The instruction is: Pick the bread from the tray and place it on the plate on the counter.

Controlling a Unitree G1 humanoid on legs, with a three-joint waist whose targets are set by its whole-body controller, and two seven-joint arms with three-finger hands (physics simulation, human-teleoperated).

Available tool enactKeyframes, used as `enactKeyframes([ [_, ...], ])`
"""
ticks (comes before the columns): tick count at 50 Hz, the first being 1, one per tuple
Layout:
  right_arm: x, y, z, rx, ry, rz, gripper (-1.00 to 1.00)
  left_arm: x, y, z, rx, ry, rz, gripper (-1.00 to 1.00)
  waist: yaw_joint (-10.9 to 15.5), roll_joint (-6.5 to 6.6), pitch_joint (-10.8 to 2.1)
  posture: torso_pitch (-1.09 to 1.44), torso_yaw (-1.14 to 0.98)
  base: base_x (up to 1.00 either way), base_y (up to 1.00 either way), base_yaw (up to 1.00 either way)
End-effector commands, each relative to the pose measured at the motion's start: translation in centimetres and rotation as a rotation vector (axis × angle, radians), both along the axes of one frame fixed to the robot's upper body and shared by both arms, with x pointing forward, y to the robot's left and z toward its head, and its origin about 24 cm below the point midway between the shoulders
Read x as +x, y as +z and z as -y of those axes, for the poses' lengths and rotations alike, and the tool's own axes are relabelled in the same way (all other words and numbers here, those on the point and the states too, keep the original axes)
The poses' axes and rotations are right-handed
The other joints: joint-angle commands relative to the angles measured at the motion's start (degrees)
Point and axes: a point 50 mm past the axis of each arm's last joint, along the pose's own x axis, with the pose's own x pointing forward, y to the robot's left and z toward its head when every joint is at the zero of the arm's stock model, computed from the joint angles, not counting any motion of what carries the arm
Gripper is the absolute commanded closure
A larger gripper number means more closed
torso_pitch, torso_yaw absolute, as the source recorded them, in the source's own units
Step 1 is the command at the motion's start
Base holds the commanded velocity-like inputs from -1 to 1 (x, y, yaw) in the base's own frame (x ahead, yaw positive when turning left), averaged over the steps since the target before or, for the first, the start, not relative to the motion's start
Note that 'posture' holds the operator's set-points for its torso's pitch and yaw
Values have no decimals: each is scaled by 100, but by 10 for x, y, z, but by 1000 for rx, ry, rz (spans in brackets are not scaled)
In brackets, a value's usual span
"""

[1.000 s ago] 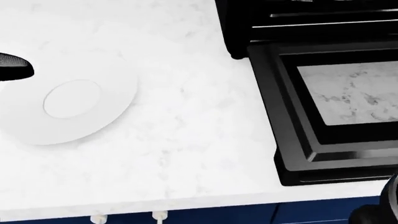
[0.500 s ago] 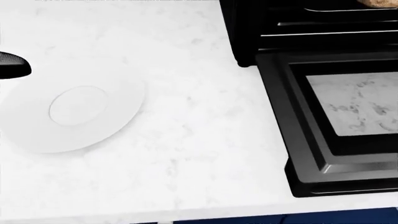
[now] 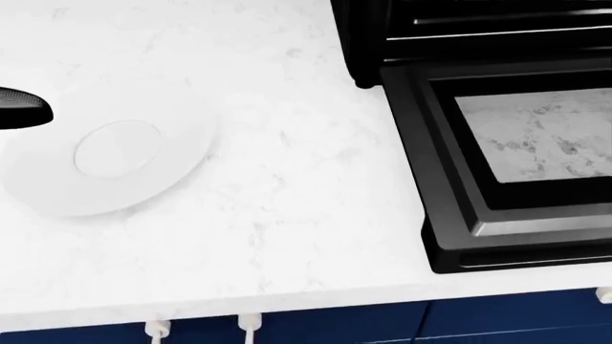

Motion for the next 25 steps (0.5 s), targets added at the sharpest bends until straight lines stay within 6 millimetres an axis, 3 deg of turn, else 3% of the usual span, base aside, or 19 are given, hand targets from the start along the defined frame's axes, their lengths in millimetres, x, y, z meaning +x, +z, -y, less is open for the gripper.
enactKeyframes([
  [1,-7,15,2,-26,-17,73,-100,-6,12,0,17,9,75,-100,-3,-7,-144,0,0,0,0,0],
  [25,21,-23,7,42,-18,-16,-100,-8,8,-3,19,20,69,-100,5,-15,-207,0,0,0,0,0],
])
